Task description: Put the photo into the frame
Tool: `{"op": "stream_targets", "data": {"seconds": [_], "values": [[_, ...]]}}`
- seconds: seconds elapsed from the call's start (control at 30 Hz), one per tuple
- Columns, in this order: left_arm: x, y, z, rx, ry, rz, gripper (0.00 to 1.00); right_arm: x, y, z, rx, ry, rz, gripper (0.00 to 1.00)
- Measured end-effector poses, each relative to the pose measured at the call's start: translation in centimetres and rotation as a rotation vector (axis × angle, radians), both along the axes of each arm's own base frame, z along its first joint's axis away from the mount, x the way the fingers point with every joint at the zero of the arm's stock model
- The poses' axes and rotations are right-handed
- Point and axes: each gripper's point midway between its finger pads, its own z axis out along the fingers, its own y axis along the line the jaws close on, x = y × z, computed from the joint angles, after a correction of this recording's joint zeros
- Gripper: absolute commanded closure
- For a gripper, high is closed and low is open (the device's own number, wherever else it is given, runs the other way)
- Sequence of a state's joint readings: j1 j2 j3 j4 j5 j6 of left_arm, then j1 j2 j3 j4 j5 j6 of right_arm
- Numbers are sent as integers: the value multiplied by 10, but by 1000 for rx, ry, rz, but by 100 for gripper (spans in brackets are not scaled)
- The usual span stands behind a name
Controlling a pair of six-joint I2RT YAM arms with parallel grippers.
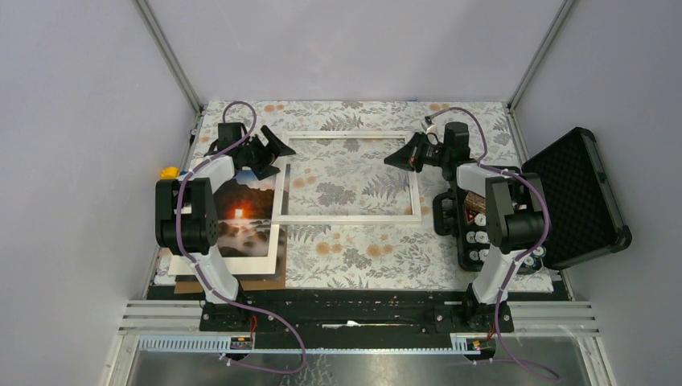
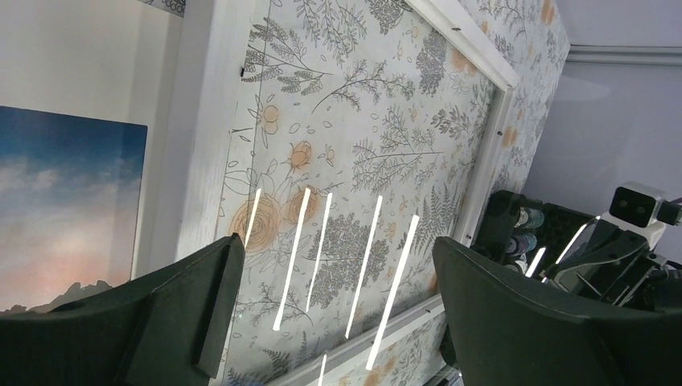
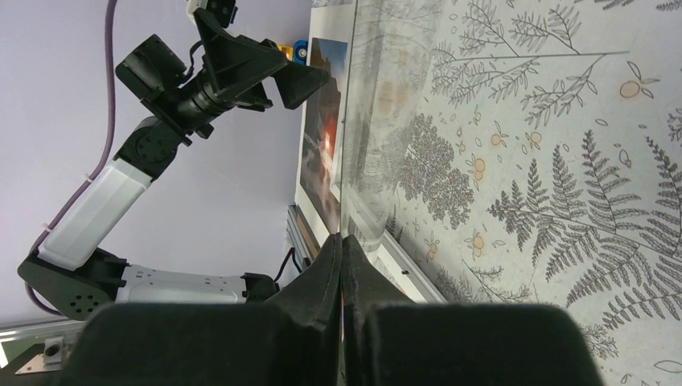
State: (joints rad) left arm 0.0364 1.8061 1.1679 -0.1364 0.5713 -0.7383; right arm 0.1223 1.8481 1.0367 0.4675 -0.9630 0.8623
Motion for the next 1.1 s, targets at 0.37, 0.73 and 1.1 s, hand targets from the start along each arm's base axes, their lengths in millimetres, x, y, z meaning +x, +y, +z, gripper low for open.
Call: {"op": "stream_targets", "data": {"seconds": [0.37, 0.73, 1.1], "values": [[4, 0, -10, 1, 7, 2, 6, 7, 1, 11, -2, -28, 2, 100], [6, 0, -10, -9, 9, 12, 6, 14, 1, 14, -6, -49, 5, 100], [10, 0, -21, -10, 34, 16, 6, 19, 1, 5, -12, -28, 5, 100]]}}
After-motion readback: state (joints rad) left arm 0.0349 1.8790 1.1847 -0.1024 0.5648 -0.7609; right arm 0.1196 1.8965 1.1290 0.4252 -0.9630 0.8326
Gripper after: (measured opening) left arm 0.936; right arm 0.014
